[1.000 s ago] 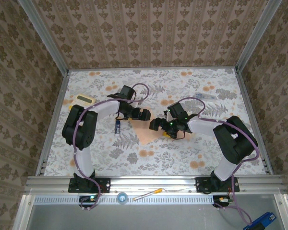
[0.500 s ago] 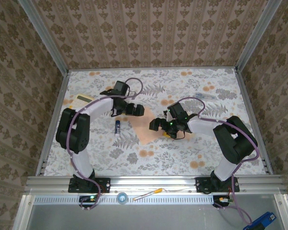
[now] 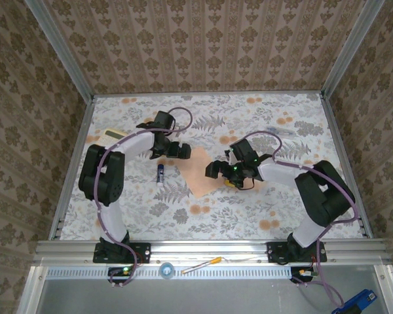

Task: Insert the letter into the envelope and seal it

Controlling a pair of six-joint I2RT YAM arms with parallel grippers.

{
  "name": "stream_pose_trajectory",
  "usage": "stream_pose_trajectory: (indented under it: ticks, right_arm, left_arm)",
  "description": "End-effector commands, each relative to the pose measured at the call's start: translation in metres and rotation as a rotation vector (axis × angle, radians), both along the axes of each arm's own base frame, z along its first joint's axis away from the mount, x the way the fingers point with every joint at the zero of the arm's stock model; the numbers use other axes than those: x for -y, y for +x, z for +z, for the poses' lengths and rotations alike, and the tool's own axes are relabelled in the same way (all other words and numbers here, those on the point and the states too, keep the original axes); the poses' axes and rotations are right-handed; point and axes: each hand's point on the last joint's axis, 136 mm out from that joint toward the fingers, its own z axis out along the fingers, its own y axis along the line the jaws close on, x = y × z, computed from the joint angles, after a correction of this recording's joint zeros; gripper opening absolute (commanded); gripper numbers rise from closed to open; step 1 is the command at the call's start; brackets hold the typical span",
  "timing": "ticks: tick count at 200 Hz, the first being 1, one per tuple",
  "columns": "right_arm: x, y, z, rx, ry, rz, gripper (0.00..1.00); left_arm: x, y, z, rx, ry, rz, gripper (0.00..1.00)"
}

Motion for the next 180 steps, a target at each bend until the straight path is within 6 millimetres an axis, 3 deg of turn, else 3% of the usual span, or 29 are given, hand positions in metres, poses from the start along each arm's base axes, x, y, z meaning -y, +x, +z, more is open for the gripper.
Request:
stream_pose_trajectory:
  ticks: [1, 30, 90, 180]
  right_arm:
    - [0.003, 0.011, 0.026, 0.071, -0.012, -0.004, 1.0]
    - [0.004, 0.014, 0.028, 0.072, -0.011, -0.01, 1.0]
    - [0.003, 0.01, 0.007, 0.015, -0.013, -0.026, 1.0]
    - [0.001, 0.007, -0.008, -0.019, -0.007, -0.023, 1.0]
  left_arm:
    - [-0.002, 0.002, -0.001, -0.012, 0.01, 0.031, 1.0]
    - [0.002, 0.004, 0.0, -0.011, -0.016, 0.046, 1.0]
    - [0.009, 0.003, -0.003, -0.03, -0.069, 0.08, 1.0]
    - [0.015, -0.003, -0.01, -0.065, -0.084, 0.083, 1.0]
